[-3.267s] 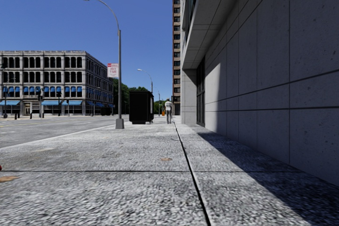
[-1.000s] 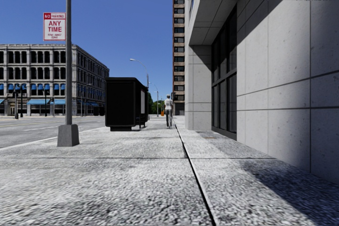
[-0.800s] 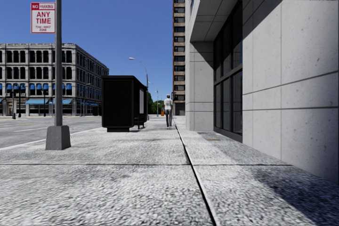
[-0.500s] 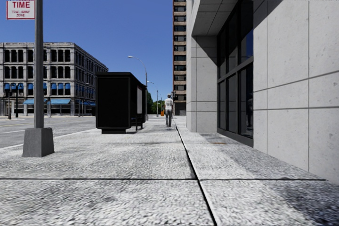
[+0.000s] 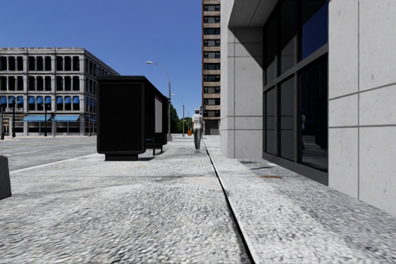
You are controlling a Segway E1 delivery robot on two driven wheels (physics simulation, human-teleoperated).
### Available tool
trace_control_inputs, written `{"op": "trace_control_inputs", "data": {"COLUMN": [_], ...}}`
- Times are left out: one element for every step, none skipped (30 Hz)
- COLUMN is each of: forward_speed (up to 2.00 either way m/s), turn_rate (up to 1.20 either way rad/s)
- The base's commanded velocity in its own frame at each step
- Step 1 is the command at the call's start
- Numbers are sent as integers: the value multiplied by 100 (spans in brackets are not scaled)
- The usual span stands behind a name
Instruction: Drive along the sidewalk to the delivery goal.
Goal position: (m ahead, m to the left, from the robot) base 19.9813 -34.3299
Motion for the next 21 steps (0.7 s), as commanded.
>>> {"op": "trace_control_inputs", "data": {"forward_speed": [200,200,200,200,200,200,200,200,200,200,200,200,200,200,200,200,200,200,200,200,200], "turn_rate": [0,0,0,0,0,0,0,0,0,0,0,0,0,0,0,0,0,0,0,0,0]}}
